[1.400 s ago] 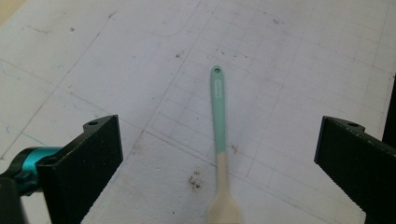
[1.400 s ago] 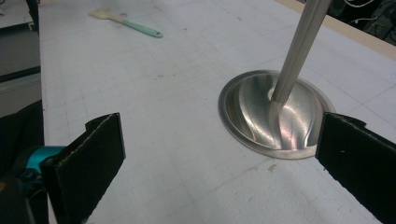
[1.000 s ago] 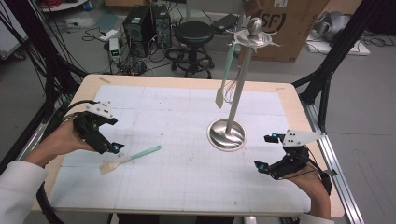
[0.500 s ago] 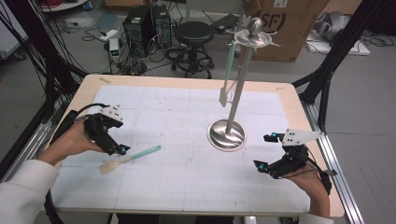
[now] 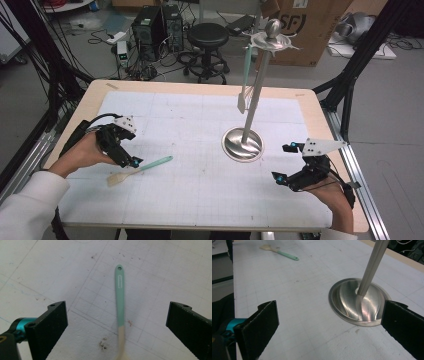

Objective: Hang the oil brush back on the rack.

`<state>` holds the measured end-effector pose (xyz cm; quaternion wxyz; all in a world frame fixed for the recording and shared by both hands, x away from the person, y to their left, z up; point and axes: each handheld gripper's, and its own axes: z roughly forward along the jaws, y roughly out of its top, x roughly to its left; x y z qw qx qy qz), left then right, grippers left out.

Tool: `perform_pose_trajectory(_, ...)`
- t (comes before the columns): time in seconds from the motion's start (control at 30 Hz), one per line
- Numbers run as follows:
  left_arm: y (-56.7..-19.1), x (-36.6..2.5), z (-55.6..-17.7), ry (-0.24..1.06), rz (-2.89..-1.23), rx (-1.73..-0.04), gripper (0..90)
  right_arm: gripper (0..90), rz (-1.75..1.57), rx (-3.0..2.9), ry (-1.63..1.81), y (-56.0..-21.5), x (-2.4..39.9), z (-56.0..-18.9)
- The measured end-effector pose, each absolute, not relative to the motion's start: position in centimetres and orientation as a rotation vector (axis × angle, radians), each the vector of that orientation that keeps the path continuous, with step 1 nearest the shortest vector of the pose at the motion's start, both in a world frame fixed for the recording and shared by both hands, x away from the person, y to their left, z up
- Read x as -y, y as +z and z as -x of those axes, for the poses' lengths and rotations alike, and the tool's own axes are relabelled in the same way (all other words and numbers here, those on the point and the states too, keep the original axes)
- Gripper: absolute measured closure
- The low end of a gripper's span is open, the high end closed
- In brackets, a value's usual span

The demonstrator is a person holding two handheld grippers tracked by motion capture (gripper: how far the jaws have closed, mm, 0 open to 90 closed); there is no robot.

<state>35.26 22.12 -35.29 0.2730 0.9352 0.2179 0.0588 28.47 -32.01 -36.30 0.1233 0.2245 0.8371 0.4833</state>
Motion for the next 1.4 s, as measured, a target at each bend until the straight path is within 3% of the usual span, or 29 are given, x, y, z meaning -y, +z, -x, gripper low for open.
perform_pose_trajectory(0.7,-37.9,-21.5,-35.4,0.115,-2.601,-0.593,14.7,0.6,-0.671,-2.443,1.405,-36.4,32.3,-28.3)
perform_pose_trajectory(1.4,-40.1,-20.6,-35.3,0.09,-2.752,-0.61,33.4,0.6,-0.666,-2.446,1.393,-36.6,32.2,-28.5)
